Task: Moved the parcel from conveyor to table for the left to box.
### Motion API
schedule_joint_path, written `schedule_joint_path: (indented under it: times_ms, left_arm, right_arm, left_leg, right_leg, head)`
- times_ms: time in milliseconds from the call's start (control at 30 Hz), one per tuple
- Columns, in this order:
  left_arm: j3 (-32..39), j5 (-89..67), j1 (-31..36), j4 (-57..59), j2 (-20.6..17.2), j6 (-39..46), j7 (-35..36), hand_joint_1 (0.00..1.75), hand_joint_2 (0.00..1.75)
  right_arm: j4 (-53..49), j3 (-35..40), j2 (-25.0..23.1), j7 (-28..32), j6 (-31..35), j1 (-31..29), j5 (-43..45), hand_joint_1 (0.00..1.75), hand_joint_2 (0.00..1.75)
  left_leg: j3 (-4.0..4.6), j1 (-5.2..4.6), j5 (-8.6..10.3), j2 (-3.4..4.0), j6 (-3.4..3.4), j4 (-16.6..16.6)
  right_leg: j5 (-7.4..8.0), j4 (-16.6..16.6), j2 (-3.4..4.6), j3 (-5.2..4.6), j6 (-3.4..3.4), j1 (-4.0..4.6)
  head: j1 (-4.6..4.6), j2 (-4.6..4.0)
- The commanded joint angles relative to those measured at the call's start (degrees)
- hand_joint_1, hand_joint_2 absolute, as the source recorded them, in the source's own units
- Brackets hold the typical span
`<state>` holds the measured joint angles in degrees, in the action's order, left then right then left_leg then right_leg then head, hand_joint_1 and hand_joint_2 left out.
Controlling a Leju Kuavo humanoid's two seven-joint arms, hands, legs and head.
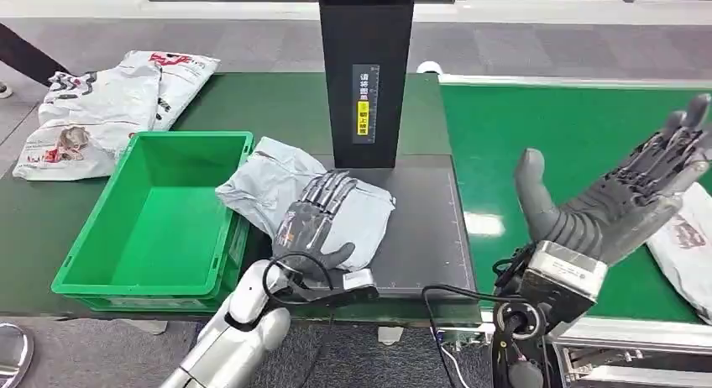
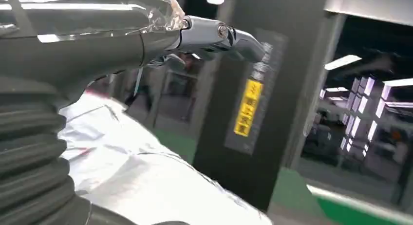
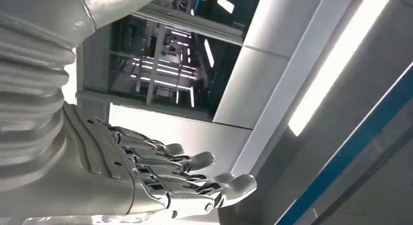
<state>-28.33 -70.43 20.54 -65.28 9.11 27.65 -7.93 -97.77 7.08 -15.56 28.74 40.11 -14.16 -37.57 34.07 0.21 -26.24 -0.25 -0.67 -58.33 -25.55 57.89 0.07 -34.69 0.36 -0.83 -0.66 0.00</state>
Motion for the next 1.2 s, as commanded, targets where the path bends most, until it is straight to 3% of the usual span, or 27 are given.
schedule_joint_path:
  times_ms: [33, 167, 533, 833, 1000, 1033, 1067, 1100, 1200]
  left_arm:
    - [-8.72, -2.77, 9.84, 17.31, -0.88, -2.29, -0.04, 0.00, 1.75]
    - [-11.03, -4.69, 14.58, 28.06, 0.93, -4.15, -0.09, 0.00, 1.75]
    - [-11.03, -4.69, 14.58, 28.06, 0.93, -4.15, -0.09, 0.00, 1.75]
    - [-12.07, -3.51, 18.83, 42.57, 2.53, -11.74, -2.76, 0.00, 1.75]
    - [-10.91, 0.26, 20.54, 45.04, 2.97, -22.60, -5.51, 0.00, 1.75]
    - [-10.38, 1.29, 20.93, 45.45, 2.91, -24.74, -6.42, 0.07, 1.75]
    - [-9.80, 2.24, 21.22, 45.96, 2.96, -26.74, -7.09, 1.29, 1.75]
    - [-9.90, 2.61, 21.82, 46.45, 2.81, -29.07, -7.51, 1.75, 1.75]
    - [-12.08, 1.27, 23.52, 47.17, 2.37, -31.76, -6.66, 1.75, 1.75]
  right_arm:
    - [3.48, -1.97, 0.16, -0.29, -0.11, -3.33, 1.18, 0.00, 1.75]
    - [5.36, -1.09, 0.51, -0.61, -0.11, -5.02, 2.44, 0.00, 1.75]
    - [5.36, -1.09, 0.51, -0.61, -0.11, -5.02, 2.44, 0.00, 1.75]
    - [5.83, -0.16, 0.62, -1.62, -0.11, -5.80, 2.43, 0.00, 1.75]
    - [6.08, 0.17, 0.82, -1.87, -0.11, -6.04, 2.95, 0.00, 1.75]
    - [6.37, 0.20, 0.73, -1.72, -0.11, -6.19, 3.07, 0.00, 1.75]
    - [6.60, 0.26, 0.69, -1.62, -0.11, -6.28, 3.25, 0.00, 1.75]
    - [6.96, 0.26, 0.62, -1.48, -0.11, -6.44, 3.43, 0.00, 1.75]
    - [6.82, -0.79, 0.18, -0.29, -0.11, -6.12, 3.83, 0.00, 1.75]
  left_leg:
    - [-0.14, 0.01, 0.04, -0.04, 0.00, 0.11]
    - [-0.11, 0.03, 0.08, -0.13, 0.01, 0.09]
    - [-0.10, 0.03, 0.00, 0.02, 0.00, 0.04]
    - [-0.16, 0.04, 0.04, 0.09, 0.00, 0.11]
    - [-0.34, 0.06, 0.06, 0.09, 0.01, 0.16]
    - [-0.37, 0.05, 0.07, 0.12, 0.01, 0.18]
    - [-0.33, 0.02, 0.07, 0.10, 0.01, 0.12]
    - [-0.38, 0.02, 0.11, 0.15, 0.01, 0.20]
    - [-0.47, 0.05, 0.08, 0.17, 0.02, 0.15]
  right_leg:
    - [0.02, -0.11, -0.07, 0.15, -0.03, 0.02]
    - [0.04, -0.13, -0.16, 0.18, -0.02, 0.04]
    - [0.04, -0.06, 0.01, 0.12, -0.01, 0.03]
    - [0.11, -0.15, 0.08, 0.19, -0.02, 0.05]
    - [0.14, -0.22, 0.05, 0.40, -0.02, 0.06]
    - [0.15, -0.21, 0.08, 0.42, -0.02, 0.06]
    - [0.13, -0.13, 0.05, 0.38, 0.00, 0.03]
    - [0.18, -0.21, 0.09, 0.43, -0.01, 0.03]
    - [0.18, -0.18, 0.10, 0.55, -0.01, 0.05]
  head:
    - [0.00, 0.02]
    - [0.00, 0.02]
    - [0.00, 0.02]
    - [0.00, 0.00]
    - [0.00, 0.00]
    - [0.00, 0.02]
    - [0.00, 0.02]
    - [0.00, 0.02]
    - [0.00, 0.02]
